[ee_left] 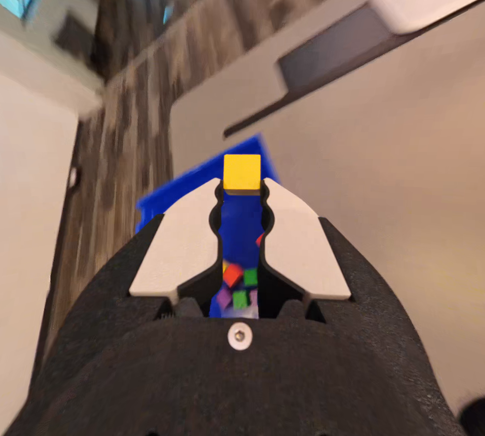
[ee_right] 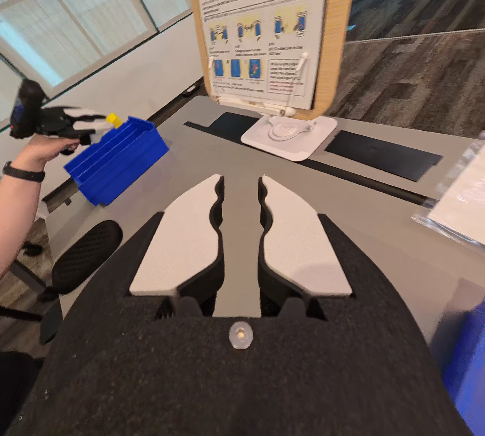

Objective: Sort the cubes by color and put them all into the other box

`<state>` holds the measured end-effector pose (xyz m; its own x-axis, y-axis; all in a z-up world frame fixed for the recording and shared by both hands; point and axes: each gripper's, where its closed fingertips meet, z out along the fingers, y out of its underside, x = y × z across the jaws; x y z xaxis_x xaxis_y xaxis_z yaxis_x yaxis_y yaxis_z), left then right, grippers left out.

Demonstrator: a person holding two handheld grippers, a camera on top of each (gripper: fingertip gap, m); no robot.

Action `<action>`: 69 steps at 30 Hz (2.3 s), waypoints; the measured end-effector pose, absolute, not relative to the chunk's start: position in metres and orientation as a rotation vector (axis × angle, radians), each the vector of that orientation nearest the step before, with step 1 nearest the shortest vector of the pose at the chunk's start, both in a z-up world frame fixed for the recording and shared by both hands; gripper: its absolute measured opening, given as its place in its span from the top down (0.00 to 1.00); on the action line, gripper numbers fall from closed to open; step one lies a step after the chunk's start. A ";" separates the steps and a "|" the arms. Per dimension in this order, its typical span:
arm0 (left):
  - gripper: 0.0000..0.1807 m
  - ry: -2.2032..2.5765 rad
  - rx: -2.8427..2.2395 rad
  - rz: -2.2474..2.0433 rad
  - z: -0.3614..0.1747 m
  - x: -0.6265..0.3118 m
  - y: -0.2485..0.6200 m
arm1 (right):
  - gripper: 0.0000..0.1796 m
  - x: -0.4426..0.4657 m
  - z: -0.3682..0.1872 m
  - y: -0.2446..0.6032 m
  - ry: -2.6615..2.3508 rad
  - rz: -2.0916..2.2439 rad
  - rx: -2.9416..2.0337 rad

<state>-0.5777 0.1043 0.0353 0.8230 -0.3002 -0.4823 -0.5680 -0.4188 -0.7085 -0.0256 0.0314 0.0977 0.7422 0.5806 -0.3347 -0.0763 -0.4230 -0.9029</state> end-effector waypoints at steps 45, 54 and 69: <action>0.86 1.250 -1.303 0.157 0.074 -0.240 -0.011 | 0.70 -0.242 0.062 0.000 -0.976 1.056 -1.910; 0.86 1.268 -1.286 0.179 0.073 -0.234 -0.016 | 0.85 -0.262 0.058 -0.013 -1.080 1.059 -1.900; 0.77 0.993 -1.555 -0.069 0.002 -0.277 0.000 | 0.85 -0.187 0.069 0.008 -1.000 0.867 -1.929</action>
